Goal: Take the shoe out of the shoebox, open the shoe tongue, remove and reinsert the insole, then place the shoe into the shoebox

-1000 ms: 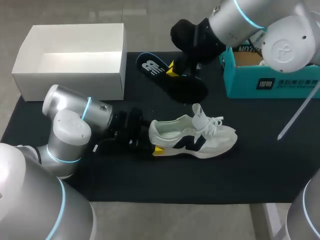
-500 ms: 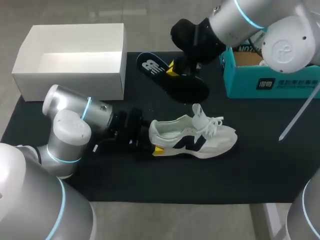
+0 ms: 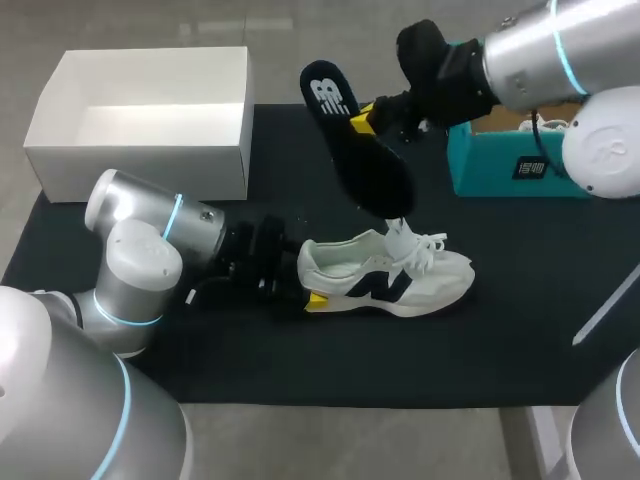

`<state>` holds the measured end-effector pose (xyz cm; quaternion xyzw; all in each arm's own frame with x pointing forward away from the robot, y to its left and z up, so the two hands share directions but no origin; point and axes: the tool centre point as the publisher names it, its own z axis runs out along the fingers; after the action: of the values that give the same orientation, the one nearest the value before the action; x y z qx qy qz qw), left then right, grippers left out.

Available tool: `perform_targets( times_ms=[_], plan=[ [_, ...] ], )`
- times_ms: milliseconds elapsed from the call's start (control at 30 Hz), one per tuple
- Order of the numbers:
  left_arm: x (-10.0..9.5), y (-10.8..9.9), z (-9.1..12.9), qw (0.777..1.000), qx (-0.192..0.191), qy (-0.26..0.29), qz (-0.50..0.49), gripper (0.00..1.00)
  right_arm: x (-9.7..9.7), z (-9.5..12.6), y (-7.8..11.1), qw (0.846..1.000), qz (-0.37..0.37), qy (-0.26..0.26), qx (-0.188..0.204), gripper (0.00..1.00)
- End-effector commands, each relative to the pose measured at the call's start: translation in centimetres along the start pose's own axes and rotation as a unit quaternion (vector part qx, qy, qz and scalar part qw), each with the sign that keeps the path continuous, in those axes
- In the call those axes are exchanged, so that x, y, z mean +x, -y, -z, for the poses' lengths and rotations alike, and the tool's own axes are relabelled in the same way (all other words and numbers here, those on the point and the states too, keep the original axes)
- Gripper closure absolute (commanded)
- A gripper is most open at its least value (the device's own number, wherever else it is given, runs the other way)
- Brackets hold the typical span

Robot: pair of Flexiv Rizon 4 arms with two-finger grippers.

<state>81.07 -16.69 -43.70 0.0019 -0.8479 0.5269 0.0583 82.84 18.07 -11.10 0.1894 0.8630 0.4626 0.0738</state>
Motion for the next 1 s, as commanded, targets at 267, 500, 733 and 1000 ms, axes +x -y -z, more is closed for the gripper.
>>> perform_targets(
  times_ms=[267,500,733,1000],
  plan=[
    [-0.1,-0.3,-0.1,1.0,-0.002,0.0,0.0,1.0,1.6,5.1,-1.0,0.988,-0.081,-0.014,-0.134,1.0],
    [-0.1,-0.3,-0.1,1.0,-0.002,0.0,0.0,1.0,2.2,6.7,-2.6,0.991,-0.063,-0.028,-0.118,1.0],
    [-0.1,-0.3,-0.1,1.0,-0.002,0.0,0.0,1.0,2.2,6.7,-2.6,0.991,-0.063,-0.028,-0.118,1.0],
    [-0.1,-0.3,-0.1,1.0,-0.002,0.0,0.0,1.0,2.3,7.9,-1.9,0.985,-0.106,-0.025,-0.134,1.0]
  ],
)
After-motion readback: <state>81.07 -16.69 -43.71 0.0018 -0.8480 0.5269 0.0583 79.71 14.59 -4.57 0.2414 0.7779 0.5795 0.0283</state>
